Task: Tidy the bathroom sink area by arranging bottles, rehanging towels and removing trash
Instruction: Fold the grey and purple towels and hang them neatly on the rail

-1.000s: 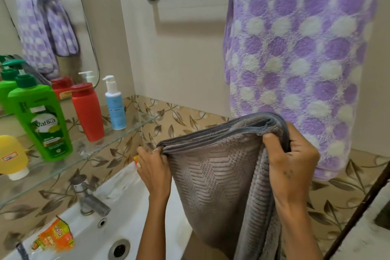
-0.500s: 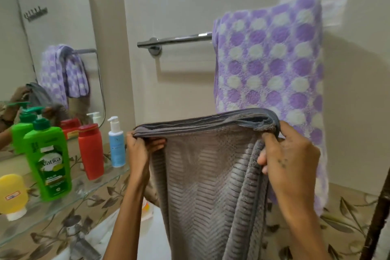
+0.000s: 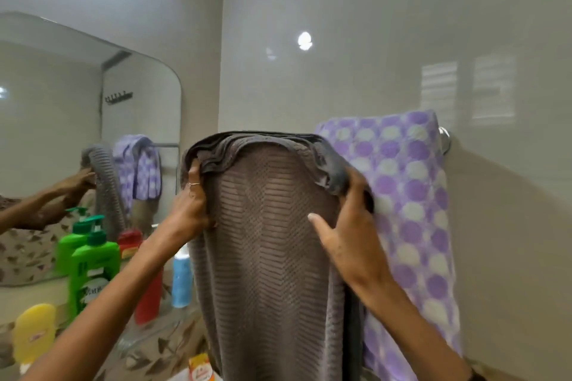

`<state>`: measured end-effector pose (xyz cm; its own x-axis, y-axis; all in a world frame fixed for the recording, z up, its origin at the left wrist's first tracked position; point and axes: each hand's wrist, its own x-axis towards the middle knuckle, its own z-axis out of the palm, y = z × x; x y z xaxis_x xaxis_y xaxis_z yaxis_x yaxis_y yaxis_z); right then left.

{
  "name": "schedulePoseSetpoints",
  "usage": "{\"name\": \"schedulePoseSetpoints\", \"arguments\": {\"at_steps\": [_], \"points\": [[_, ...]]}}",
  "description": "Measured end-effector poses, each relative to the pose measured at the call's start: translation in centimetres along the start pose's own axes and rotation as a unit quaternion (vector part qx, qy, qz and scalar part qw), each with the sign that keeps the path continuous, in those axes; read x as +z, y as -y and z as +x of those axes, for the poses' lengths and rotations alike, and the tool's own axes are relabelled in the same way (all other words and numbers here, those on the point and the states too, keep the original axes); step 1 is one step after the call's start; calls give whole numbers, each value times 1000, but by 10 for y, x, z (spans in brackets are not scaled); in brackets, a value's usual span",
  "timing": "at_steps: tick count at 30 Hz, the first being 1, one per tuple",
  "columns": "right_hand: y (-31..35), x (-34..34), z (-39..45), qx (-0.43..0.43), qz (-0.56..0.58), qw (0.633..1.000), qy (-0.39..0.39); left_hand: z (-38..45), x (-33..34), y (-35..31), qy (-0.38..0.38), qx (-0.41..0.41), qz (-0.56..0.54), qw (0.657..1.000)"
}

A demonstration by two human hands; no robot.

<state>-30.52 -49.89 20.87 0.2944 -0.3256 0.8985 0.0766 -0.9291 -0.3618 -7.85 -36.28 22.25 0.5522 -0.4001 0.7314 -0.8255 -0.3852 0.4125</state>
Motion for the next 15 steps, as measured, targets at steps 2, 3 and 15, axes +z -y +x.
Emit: {"name": "schedulePoseSetpoints", "arguments": {"at_steps": [2, 3, 15], "points": [[5, 7, 8, -109, -95, 987, 63, 9, -12, -4, -82, 19, 9, 996], [5, 9, 15, -160, -129, 975, 85, 13, -17, -4, -121, 30, 14, 992], [60, 17, 147, -328, -267, 899, 116, 114, -75, 0, -163, 15, -77, 984]]}}
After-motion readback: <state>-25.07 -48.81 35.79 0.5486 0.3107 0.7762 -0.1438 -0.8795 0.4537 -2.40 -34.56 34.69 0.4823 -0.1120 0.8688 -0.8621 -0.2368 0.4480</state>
